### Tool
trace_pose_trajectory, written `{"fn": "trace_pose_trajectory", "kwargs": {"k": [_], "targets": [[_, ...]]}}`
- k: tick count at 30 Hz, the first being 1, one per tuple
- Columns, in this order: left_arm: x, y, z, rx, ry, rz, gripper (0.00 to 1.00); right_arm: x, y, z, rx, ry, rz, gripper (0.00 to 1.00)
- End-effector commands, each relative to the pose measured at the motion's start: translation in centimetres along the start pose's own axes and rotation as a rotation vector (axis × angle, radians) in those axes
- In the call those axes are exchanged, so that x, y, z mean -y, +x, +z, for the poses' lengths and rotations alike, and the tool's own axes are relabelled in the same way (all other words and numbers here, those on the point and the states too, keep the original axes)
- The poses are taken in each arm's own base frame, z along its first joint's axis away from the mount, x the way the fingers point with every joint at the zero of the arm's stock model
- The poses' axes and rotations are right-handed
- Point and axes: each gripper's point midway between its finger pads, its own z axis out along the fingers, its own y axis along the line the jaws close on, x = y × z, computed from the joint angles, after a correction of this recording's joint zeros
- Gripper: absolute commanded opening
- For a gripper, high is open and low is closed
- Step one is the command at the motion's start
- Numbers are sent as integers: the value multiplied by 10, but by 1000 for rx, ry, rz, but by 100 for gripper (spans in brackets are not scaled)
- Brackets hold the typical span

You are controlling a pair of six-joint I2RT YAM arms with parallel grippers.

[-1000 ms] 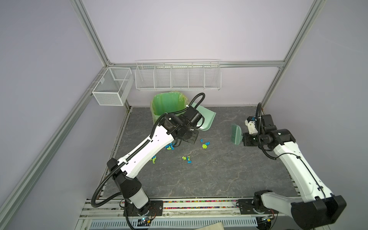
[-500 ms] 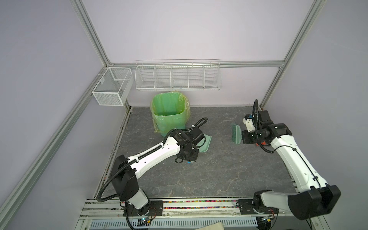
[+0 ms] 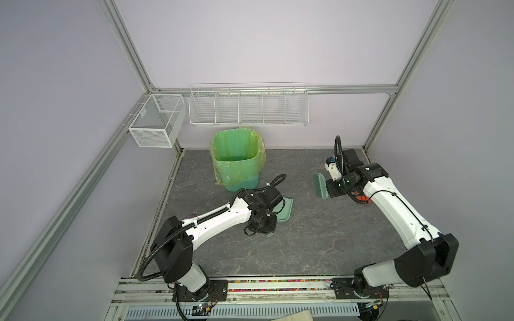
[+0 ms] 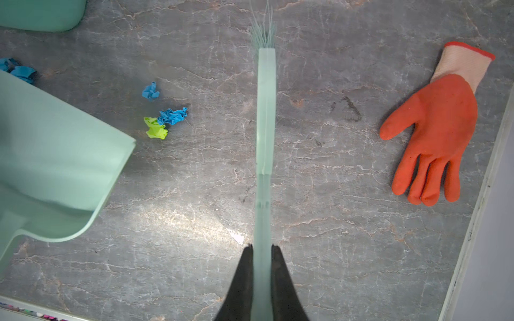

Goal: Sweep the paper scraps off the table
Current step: 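Lower the dustpan beside the scraps with the left gripper while the right brush approaches, then sweep scraps into the dustpan with the brush in the right gripper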

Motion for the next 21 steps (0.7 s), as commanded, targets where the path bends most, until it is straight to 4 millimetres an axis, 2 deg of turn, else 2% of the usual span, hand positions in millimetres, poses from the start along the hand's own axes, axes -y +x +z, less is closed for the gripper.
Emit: {"fn": "trace_pose_trajectory", "kwargs": {"k": [1, 8, 14, 21], "targets": [[4, 2, 0, 10, 29, -9, 0, -15, -16, -1, 40, -31, -69, 7], [5, 7, 13, -41, 34, 13, 0, -34, -34, 10, 2, -39, -196, 7], [8, 15, 22, -103, 49, 27, 0, -39, -52, 25, -32, -15, -318, 7], [12, 17, 34, -146, 75, 25, 0, -49, -57, 41, -67, -17, -419, 7]]}}
